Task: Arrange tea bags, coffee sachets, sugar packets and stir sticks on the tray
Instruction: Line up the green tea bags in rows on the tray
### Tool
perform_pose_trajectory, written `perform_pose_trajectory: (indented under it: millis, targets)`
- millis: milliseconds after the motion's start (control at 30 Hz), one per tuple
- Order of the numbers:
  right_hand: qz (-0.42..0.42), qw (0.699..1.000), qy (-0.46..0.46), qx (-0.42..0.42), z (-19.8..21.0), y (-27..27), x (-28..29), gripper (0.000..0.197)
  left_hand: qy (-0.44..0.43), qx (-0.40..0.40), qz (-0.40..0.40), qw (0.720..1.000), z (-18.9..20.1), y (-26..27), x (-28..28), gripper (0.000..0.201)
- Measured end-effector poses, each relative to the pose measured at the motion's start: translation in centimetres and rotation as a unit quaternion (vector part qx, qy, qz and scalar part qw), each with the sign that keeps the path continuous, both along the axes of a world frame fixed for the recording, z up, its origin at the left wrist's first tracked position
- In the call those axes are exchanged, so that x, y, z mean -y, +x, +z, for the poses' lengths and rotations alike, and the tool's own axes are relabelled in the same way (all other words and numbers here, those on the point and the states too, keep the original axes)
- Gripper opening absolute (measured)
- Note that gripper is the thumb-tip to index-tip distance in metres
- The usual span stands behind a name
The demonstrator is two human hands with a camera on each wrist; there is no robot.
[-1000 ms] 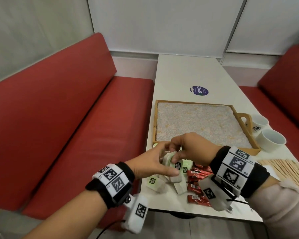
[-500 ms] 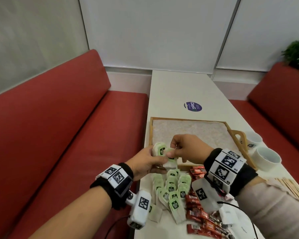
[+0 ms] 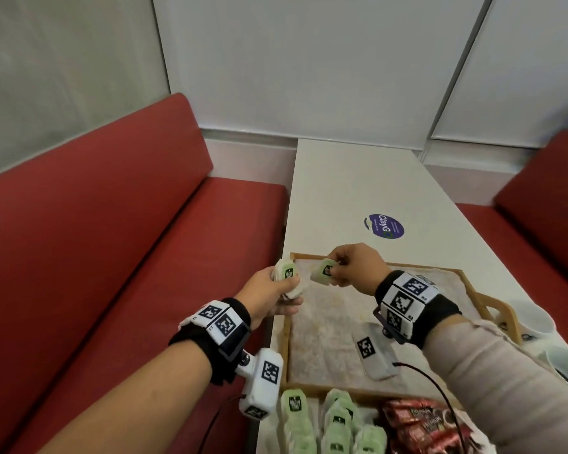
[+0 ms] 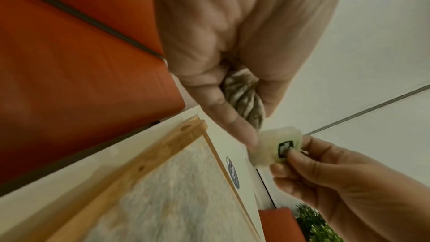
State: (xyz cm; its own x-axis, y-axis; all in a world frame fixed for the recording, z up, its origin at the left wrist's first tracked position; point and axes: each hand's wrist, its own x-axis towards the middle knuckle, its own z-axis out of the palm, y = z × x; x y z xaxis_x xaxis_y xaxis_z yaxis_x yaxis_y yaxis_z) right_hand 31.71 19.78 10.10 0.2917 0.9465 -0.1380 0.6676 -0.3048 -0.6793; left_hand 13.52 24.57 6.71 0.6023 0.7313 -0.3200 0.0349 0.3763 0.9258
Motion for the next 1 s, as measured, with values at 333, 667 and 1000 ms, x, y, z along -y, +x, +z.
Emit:
perform_pose_trajectory:
  millis: [333, 667, 1000]
  targets:
    - [-0.028, 0.996, -0.066, 0.047, -5.3, 2.5, -10.7, 0.029, -0.044, 0.003, -0.001, 0.999, -1.5, 2.4, -6.4, 0.013]
    - [-0.050, 0.995, -0.076, 0.049, -8.4, 3.6, -13.5, 0.025, -0.054, 0.014, 0.008, 0.998, -2.7, 2.7, -7.5, 0.018]
    - [-0.035, 0.996, -0.066, 0.040, -9.0, 3.0, -13.8, 0.026, -0.060, 0.020, 0.012, 0.998, -2.7, 2.8, -6.9, 0.015]
